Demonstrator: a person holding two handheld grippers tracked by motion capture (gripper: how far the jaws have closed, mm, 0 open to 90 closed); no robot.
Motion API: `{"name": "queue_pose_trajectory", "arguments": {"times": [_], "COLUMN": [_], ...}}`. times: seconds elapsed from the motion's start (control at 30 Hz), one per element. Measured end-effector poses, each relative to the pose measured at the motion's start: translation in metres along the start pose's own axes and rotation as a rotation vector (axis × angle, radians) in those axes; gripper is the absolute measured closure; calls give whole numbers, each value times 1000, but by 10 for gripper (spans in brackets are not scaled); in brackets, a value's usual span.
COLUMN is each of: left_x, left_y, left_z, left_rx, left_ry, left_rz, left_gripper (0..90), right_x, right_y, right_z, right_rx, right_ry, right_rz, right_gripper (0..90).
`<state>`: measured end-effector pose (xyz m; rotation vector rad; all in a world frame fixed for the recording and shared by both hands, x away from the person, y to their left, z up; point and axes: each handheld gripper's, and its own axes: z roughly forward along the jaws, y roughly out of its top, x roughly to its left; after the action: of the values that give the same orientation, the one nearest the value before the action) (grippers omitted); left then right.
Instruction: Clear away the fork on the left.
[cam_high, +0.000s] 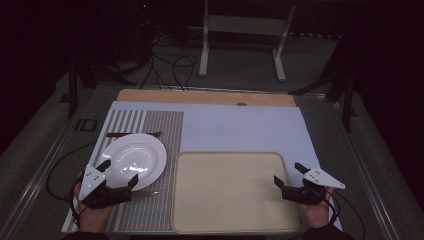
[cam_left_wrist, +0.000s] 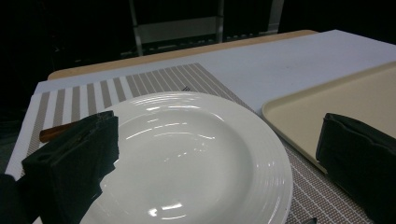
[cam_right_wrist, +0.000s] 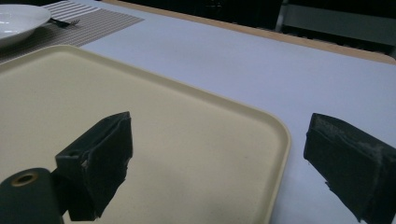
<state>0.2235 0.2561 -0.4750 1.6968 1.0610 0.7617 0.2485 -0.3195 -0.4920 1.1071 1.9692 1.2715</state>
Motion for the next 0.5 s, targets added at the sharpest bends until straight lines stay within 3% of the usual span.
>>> {"name": "queue_pose_trajectory", "arguments": {"times": [0.5], "left_x": [9], "left_y": [7], "left_z": [0], "left_rx": [2], "left_ry": [26], "left_rz": [-17], "left_gripper": [0], "right_x": [0], "right_y": [-2], "right_z": [1], "right_rx": [0], "right_ry": [10], "right_rz": [16], "right_gripper": [81]}}
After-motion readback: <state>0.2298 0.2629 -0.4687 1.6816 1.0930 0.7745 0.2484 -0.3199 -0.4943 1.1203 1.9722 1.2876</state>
